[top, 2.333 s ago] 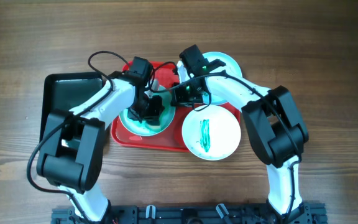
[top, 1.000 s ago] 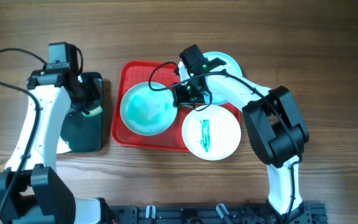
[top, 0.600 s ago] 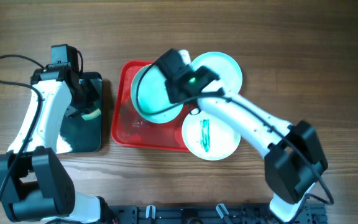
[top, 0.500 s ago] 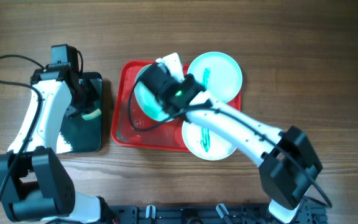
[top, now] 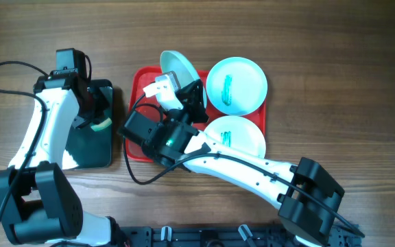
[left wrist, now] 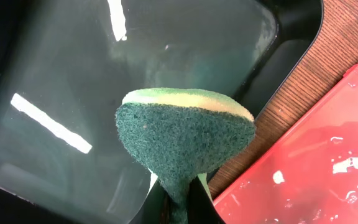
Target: Clean dirty plates on tray and stack at the side
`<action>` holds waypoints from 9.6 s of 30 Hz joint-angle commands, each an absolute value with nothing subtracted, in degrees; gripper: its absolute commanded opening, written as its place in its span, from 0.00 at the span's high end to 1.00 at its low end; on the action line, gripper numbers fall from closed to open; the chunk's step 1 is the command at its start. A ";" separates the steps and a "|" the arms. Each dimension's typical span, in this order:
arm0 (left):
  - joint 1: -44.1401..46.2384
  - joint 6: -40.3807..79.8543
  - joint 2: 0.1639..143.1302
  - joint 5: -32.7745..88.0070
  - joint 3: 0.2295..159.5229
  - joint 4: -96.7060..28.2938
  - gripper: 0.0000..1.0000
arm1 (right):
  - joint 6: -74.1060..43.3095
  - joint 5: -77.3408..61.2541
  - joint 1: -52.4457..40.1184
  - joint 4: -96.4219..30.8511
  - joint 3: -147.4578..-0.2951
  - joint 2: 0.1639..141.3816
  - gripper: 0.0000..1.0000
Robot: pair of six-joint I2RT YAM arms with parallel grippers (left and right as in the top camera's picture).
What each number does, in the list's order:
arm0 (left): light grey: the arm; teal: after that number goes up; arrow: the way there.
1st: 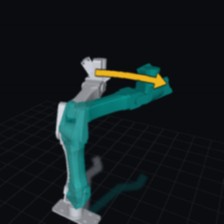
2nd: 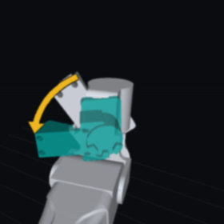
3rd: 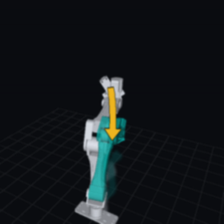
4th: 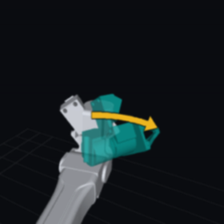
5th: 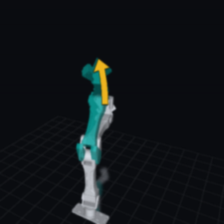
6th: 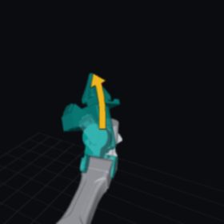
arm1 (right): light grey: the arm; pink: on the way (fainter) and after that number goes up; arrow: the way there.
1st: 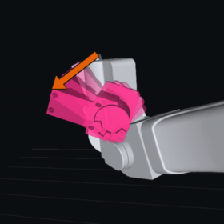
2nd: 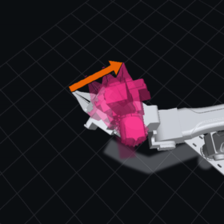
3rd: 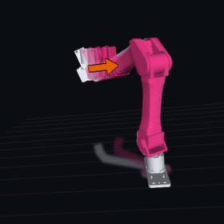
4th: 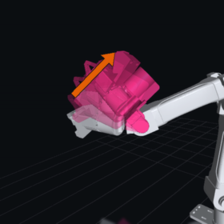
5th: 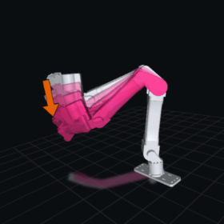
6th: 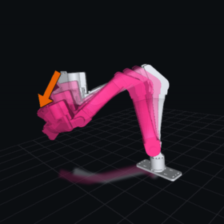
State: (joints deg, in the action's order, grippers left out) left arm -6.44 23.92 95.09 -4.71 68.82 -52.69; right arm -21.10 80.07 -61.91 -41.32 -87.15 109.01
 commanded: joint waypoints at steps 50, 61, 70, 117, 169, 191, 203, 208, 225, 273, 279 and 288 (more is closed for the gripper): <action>-5.93 24.45 92.64 3.92 76.07 -54.96 0.96 | -39.20 -8.99 -33.98 -33.12 -87.70 123.17 0.96; 7.68 24.47 98.76 3.92 75.75 -48.25 0.96 | -28.25 -20.43 -31.09 -32.18 -87.70 123.20 0.62; 12.82 24.45 110.10 1.85 75.75 -41.89 0.96 | -38.09 -12.43 -30.96 -35.94 -87.64 123.22 0.95; 24.18 42.41 111.85 -32.93 68.36 -37.67 0.96 | -34.52 -12.47 -32.29 -36.77 -87.64 123.33 0.96; 6.85 28.73 108.44 -0.69 96.60 -62.61 0.96 | -15.59 87.09 -60.58 -45.45 -87.74 103.04 0.96; 6.85 28.93 108.47 -0.67 96.60 -62.59 0.96 | -16.51 -3.11 -25.36 -54.33 -87.70 96.31 0.96; 6.85 28.93 108.51 -0.67 96.60 -62.59 0.96 | -20.36 -6.52 15.22 -54.28 -74.72 96.12 0.96; 6.85 28.93 108.53 -0.67 96.60 -62.59 0.96 | -21.17 -6.44 21.98 -50.11 -67.66 96.14 0.96; 6.85 28.93 108.53 -0.67 96.60 -62.37 0.96 | -5.28 -28.93 13.02 -46.17 -62.65 95.55 0.62; 6.90 28.88 108.53 -0.67 96.60 -62.39 0.96 | -14.17 -16.67 -7.92 -54.70 -63.20 99.92 0.57; 6.90 28.88 108.53 -0.67 96.60 -62.41 0.96 | -13.96 -19.51 -9.21 -51.66 -58.11 99.92 0.77; 6.90 28.91 108.53 -0.67 96.60 -62.37 0.96 | -32.71 -25.30 -23.88 -35.51 -58.15 99.90 0.96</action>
State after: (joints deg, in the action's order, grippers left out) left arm 7.16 29.76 110.13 -1.34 95.44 -62.50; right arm -24.60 -23.09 -20.80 -39.27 -58.11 100.60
